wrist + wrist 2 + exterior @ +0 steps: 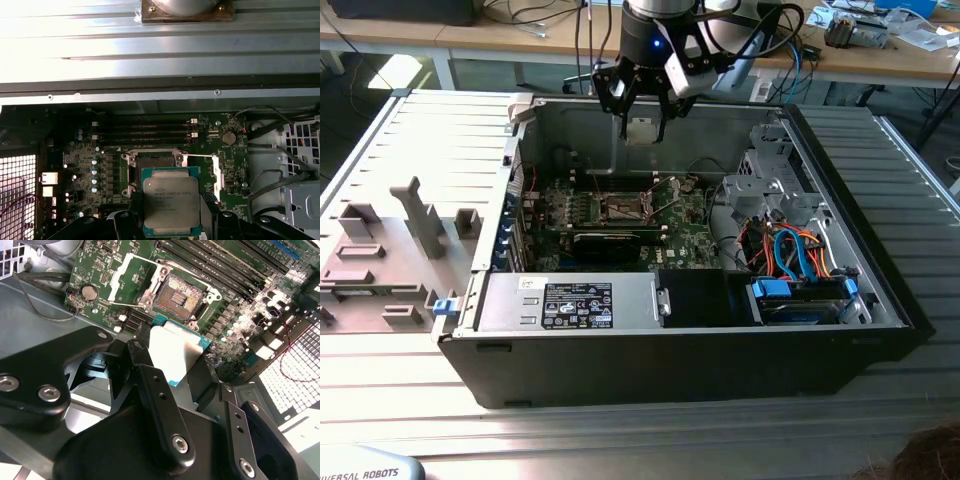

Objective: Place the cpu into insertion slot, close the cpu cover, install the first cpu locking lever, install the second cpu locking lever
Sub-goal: 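Place the cpu into insertion slot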

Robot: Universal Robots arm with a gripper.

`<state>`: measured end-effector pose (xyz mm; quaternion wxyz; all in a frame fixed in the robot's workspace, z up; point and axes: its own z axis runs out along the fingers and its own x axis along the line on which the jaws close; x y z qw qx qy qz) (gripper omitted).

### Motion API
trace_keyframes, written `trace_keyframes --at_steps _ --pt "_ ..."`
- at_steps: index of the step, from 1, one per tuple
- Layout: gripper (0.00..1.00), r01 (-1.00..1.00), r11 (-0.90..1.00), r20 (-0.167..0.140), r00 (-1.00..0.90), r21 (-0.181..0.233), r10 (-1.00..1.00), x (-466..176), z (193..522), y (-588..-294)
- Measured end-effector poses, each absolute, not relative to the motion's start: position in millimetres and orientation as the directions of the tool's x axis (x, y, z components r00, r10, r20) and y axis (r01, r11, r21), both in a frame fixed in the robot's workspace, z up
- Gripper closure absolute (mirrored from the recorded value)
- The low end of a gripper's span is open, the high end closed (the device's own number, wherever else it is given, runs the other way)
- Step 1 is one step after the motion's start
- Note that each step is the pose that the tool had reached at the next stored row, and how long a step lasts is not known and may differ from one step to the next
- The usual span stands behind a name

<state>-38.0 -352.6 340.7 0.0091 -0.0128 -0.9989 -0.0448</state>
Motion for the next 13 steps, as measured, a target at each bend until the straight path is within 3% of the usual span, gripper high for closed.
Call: trace_keyframes --at_steps 13 --pt "0.46 0.026 0.996 0.019 -1.000 0.089 0.025 -38.0 337.8 -352.6"
